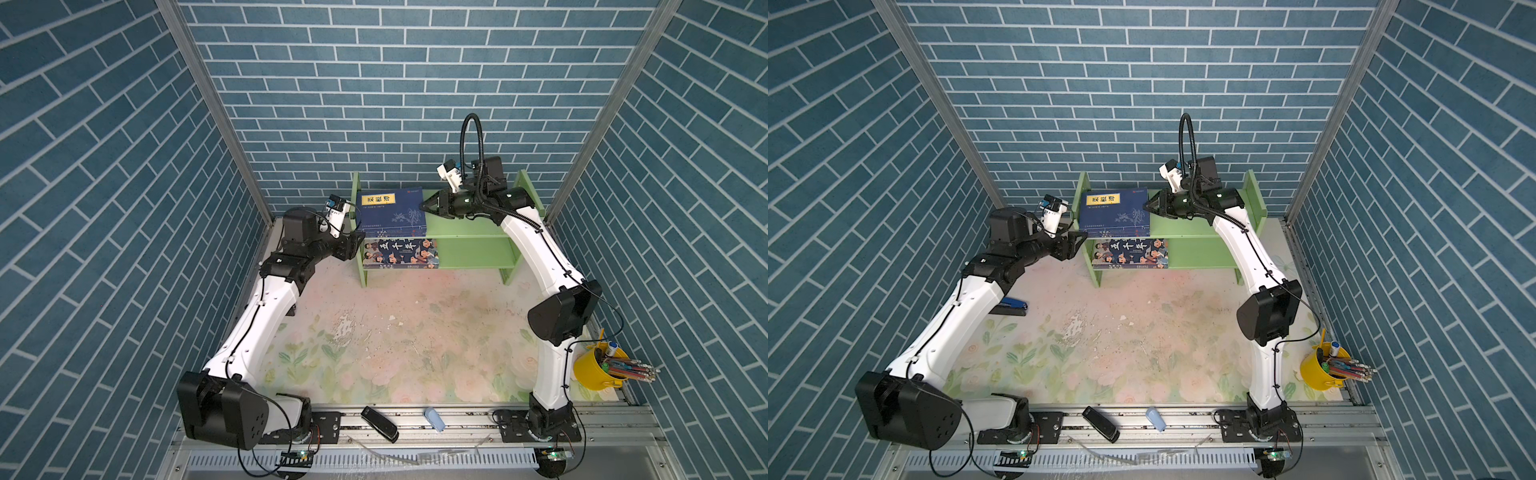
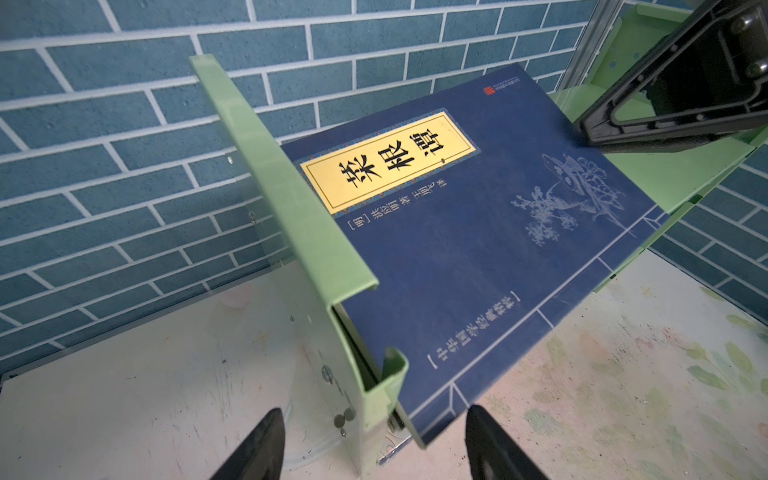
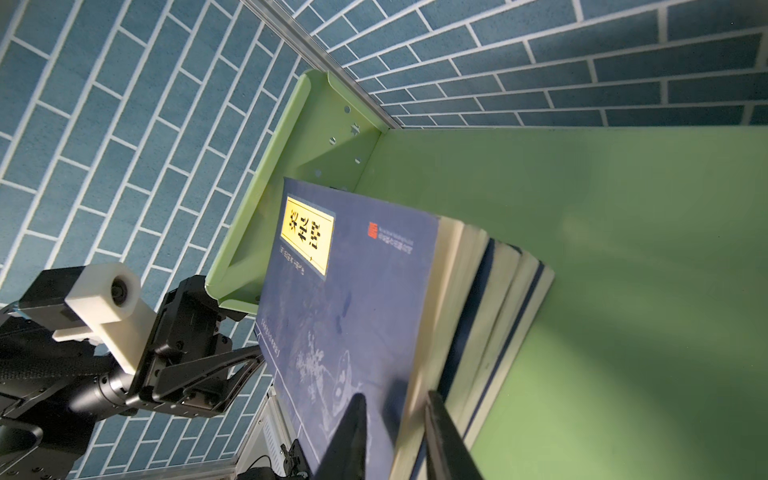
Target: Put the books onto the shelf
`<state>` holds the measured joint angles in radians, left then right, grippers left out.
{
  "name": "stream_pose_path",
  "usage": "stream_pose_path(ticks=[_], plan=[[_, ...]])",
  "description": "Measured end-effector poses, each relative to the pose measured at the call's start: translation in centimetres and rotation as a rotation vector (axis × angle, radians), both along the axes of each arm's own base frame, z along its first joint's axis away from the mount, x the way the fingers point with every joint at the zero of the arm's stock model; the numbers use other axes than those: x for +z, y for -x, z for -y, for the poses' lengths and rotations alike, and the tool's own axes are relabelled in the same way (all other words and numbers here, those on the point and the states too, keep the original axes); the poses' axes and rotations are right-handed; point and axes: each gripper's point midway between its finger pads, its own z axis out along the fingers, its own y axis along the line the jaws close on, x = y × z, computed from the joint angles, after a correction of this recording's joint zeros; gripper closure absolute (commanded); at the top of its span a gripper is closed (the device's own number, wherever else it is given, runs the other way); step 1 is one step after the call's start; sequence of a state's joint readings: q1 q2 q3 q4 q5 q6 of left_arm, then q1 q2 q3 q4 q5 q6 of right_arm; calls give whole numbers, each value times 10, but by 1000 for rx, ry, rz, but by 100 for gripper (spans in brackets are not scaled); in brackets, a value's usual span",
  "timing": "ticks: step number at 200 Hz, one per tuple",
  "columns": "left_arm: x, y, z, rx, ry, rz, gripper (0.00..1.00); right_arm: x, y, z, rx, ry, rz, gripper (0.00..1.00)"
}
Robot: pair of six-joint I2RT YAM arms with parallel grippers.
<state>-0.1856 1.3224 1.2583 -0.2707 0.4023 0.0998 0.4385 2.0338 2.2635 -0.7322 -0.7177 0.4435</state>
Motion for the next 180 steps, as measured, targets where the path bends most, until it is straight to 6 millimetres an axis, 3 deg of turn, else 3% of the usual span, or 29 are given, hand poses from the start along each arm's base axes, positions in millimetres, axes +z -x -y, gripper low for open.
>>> stream_pose_path(ticks=[75,129,153,180], plan=[[3,-1,-3,17,-8,6,30,-4,0,9,-42,32,32,63],[4,0,-3,18,-9,5,30,28,15,21,-62,30,134,62],[7,2,-4,18,-8,13,30,36,25,28,-66,31,158,68],[10,4,-4,16,-8,20,30,35,41,33,-50,33,164,82]])
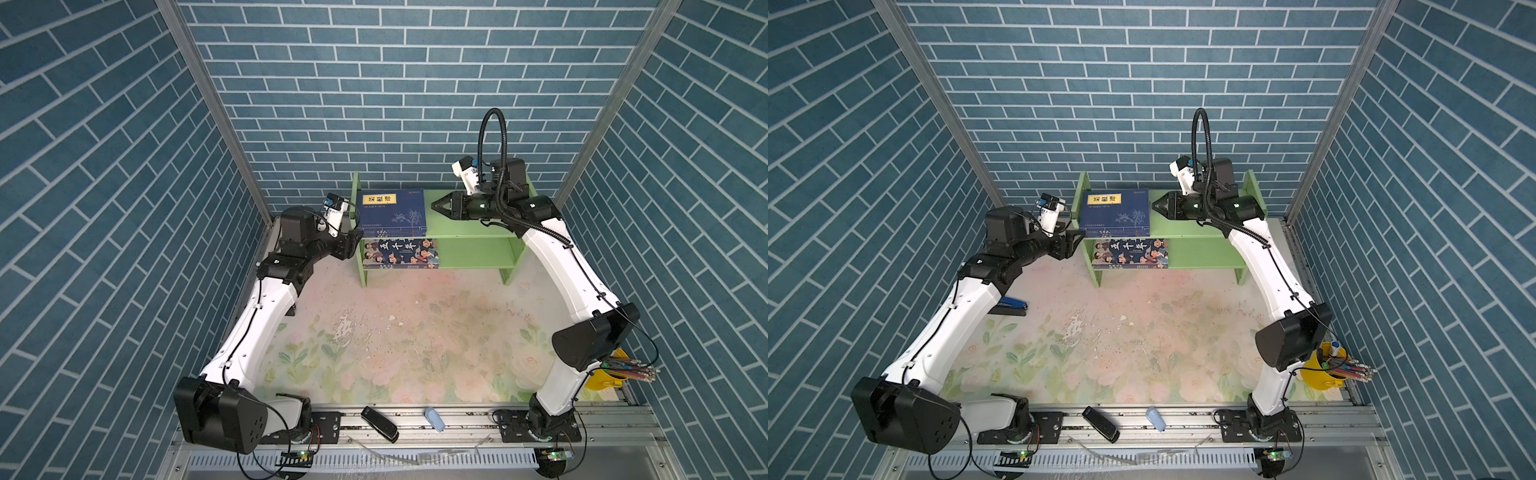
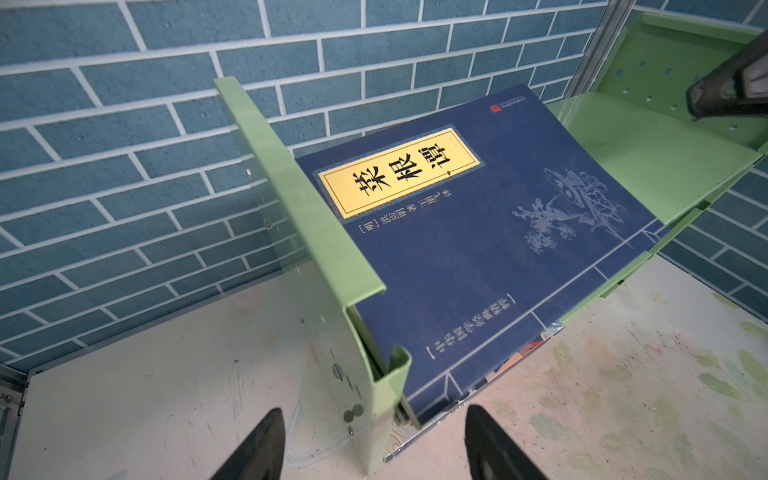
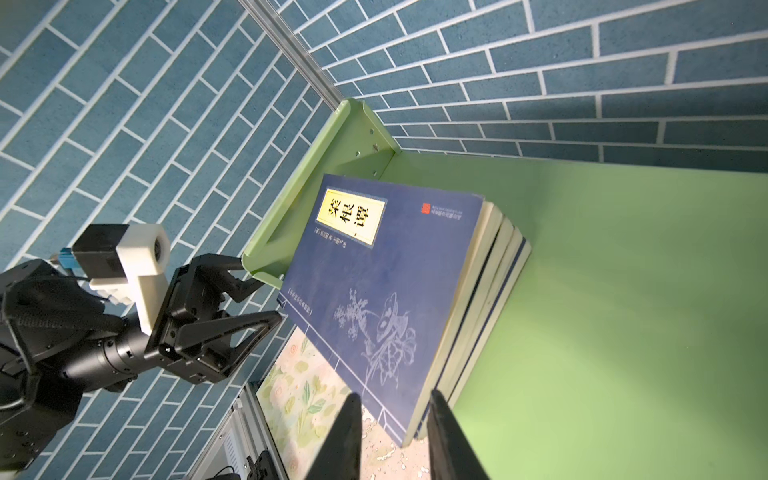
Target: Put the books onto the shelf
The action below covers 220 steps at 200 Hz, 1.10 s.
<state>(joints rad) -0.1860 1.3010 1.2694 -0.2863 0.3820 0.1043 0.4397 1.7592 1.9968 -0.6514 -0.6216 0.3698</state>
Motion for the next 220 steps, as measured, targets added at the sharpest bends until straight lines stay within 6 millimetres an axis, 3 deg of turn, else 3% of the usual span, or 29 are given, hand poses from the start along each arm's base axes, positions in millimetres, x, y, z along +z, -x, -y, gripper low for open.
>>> stream_pose_path(ticks=[35,95,220], plan=[[0,0,0,-2,-2,1,30,-10,30,-5,69,-4,-36,90],[0,0,0,-6,-13,7,30,-23,67,-31,209,-10,-101,90],[-1,-1,-2,3,-24,12,30,-62,48,-44,226,46,-167,88]])
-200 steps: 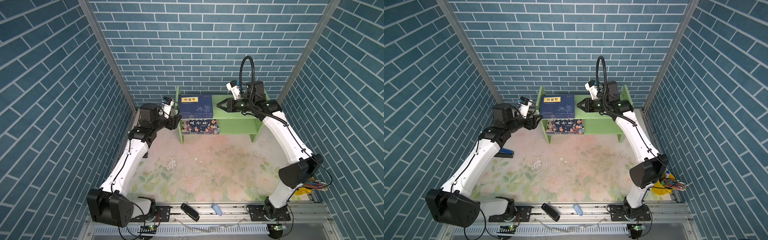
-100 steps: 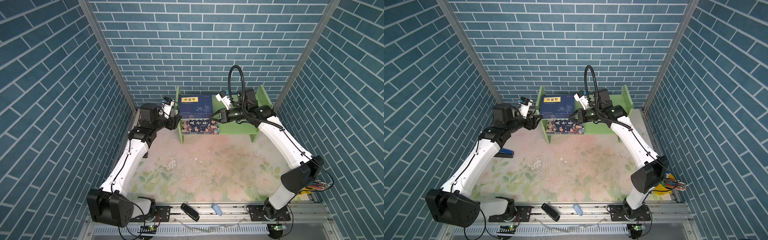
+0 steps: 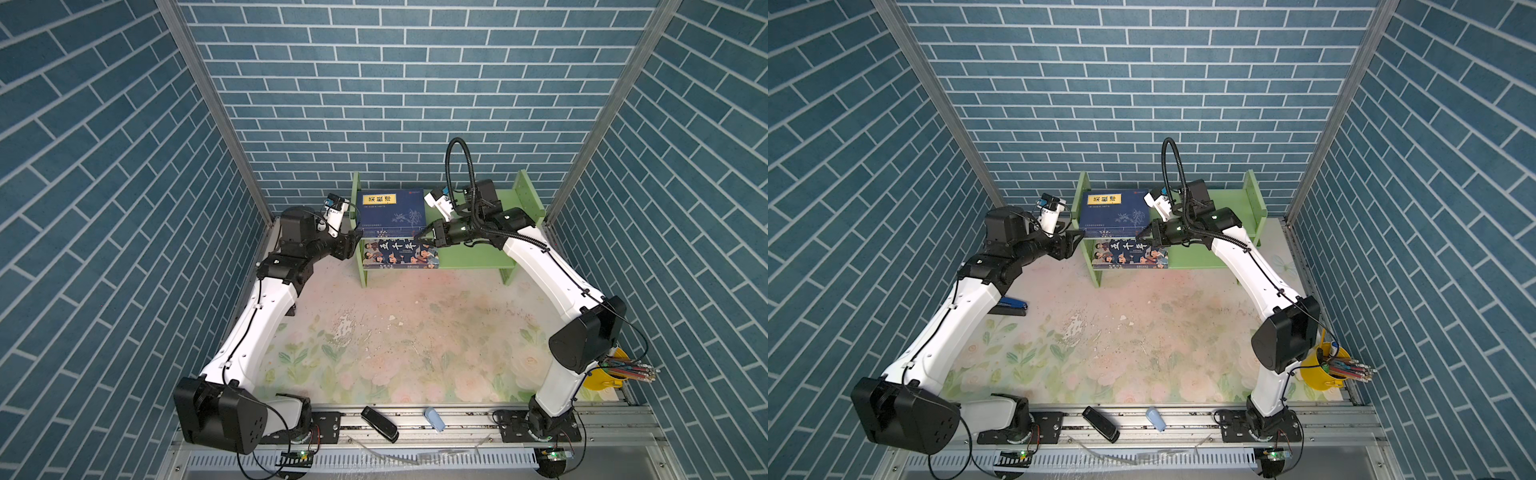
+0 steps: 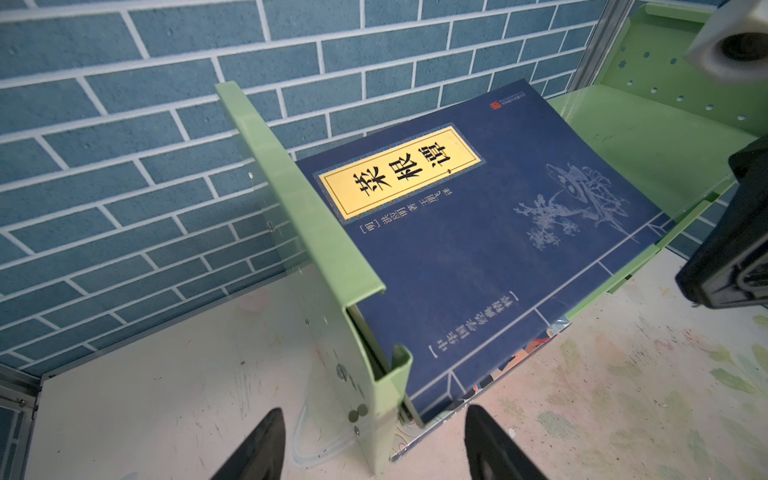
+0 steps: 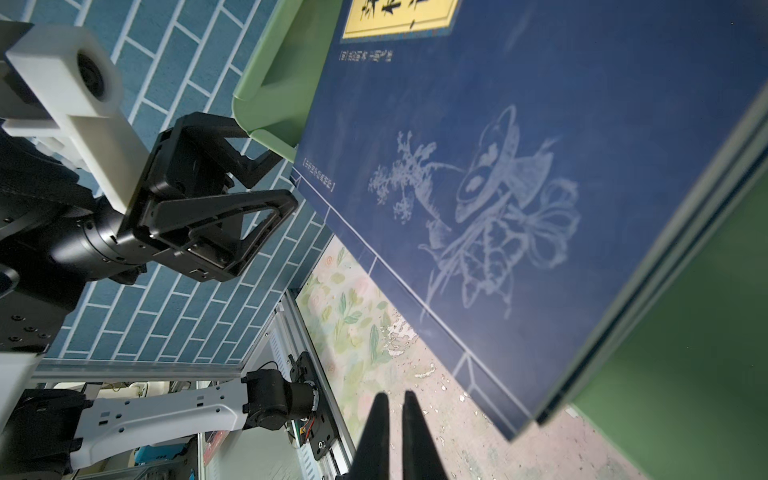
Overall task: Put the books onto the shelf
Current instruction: 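Open the right gripper and pull both grippers back from the shelf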
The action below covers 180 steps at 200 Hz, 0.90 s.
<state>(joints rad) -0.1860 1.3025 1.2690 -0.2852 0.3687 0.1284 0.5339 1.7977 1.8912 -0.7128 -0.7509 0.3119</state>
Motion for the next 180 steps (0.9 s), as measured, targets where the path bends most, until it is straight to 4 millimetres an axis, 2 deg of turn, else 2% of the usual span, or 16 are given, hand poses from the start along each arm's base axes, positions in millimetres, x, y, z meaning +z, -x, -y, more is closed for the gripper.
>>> stream_pose_path(ticks=[26,47,74,100,120,133,141,150,162,180], plan=[[0,-1,-1,8,-3,1,30,1,0,1,1,7,0,87],[-1,-2,-1,8,-3,1,30,6,0,1,-1,3,11,82],[-5,1,-1,5,-10,-17,29,7,0,1,7,4,29,73],[-11,15,-4,-7,-39,-57,23,-6,10,11,-6,31,28,61],[-8,32,-7,-16,-59,-68,15,-12,28,28,-39,53,50,51],[-3,45,-9,-19,-64,-63,6,-11,41,40,-63,54,79,42],[-3,53,-10,-24,-69,-62,4,-9,49,48,-81,53,107,35],[-4,62,-11,-28,-68,-65,1,-7,55,56,-99,51,135,23],[-15,71,-12,-36,-73,-80,0,-8,62,66,-135,48,167,5],[-47,81,-14,-42,-87,-145,0,-28,66,82,-196,80,194,1]])
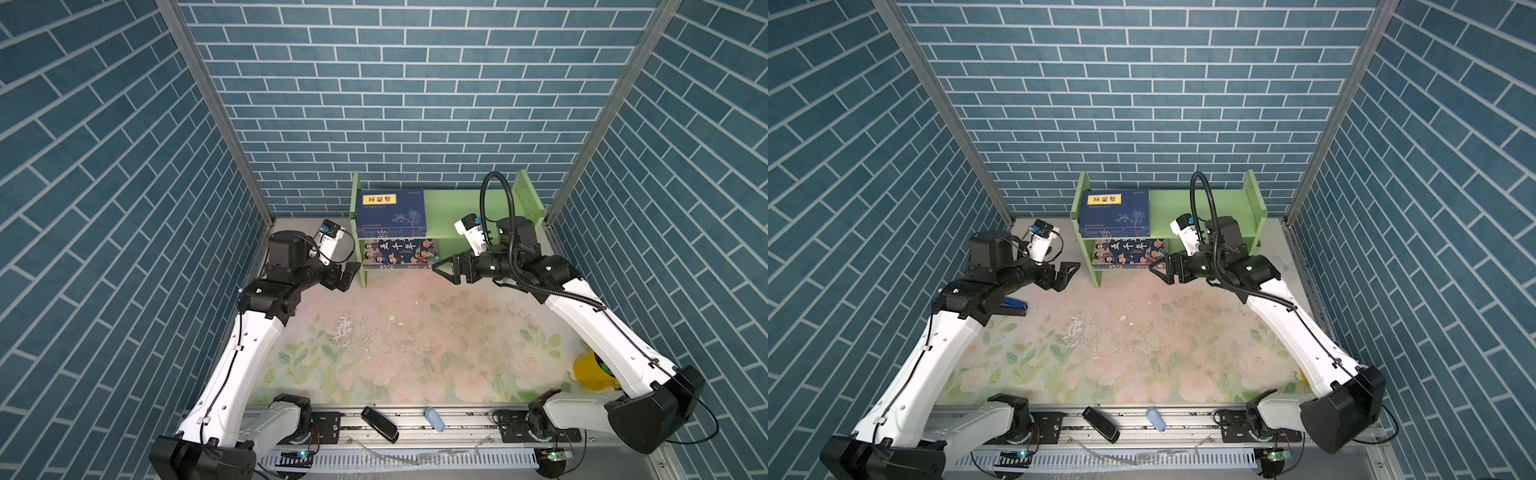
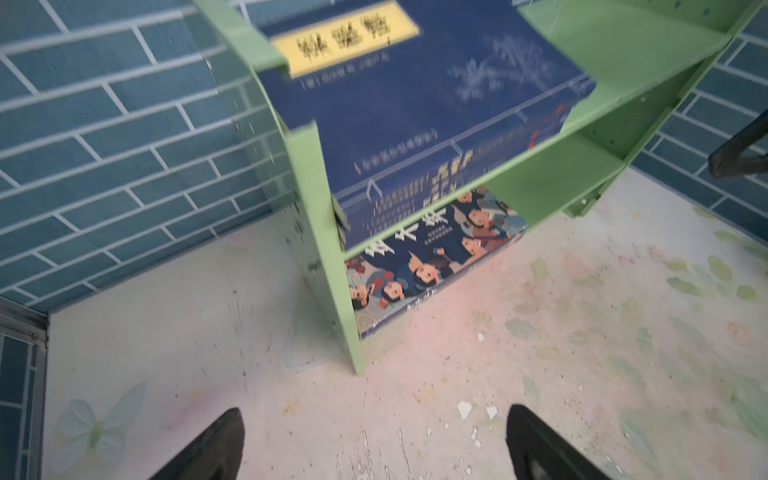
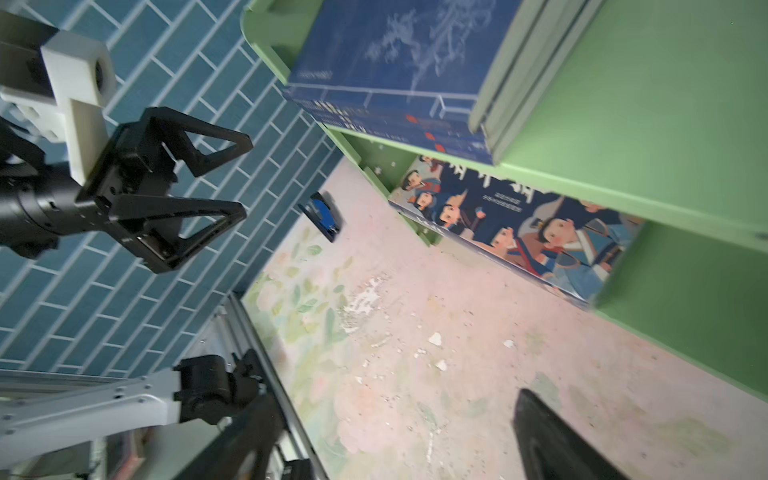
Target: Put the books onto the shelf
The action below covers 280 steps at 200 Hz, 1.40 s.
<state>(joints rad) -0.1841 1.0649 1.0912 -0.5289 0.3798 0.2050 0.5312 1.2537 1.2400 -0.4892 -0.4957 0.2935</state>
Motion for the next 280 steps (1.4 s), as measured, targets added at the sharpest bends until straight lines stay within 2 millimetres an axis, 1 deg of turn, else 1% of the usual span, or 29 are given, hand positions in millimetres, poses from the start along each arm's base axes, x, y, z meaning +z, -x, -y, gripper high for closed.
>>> stream_pose_path(ticks=[14,32,50,64,76,87,113,126,141,162,181,208,225,238,250,264,280], plan=[[-30,6,-2,2,-15,-68,0,-29,-2,14,-73,44,-28,1],[-66,13,-7,12,-29,-146,0,-73,-7,36,-185,112,-89,1],[-88,15,-13,30,-31,-181,0,-109,-6,57,-273,164,-123,1],[-102,14,-18,50,-22,-191,0,-128,-3,71,-327,190,-116,1],[-115,12,-22,65,-12,-198,0,-138,-1,83,-374,211,-88,1],[-130,12,-26,77,1,-205,0,-141,-1,94,-422,230,-57,1],[-170,17,-39,122,61,-248,0,-131,-8,129,-587,252,80,1],[-181,15,-48,153,101,-257,0,-128,-10,148,-681,262,151,1],[-184,7,-59,187,149,-248,0,-131,-9,170,-770,285,215,1],[-178,-14,-72,231,204,-187,0,-138,-5,199,-878,334,284,1],[-178,-27,-82,266,228,-128,0,-136,-5,223,-963,371,328,1],[-190,-32,-91,318,256,-86,0,-126,-10,247,-1046,425,383,1],[-190,-36,-96,343,271,-48,0,-125,-15,257,-1072,466,417,1],[-185,-40,-100,351,274,9,0,-131,-18,264,-1085,495,443,2],[-179,-43,-102,356,275,52,0,-143,-19,270,-1092,521,447,2],[-172,-47,-104,356,278,89,0,-156,-22,283,-1119,555,435,1],[-165,-50,-107,360,283,125,0,-169,-31,292,-1135,570,425,2]])
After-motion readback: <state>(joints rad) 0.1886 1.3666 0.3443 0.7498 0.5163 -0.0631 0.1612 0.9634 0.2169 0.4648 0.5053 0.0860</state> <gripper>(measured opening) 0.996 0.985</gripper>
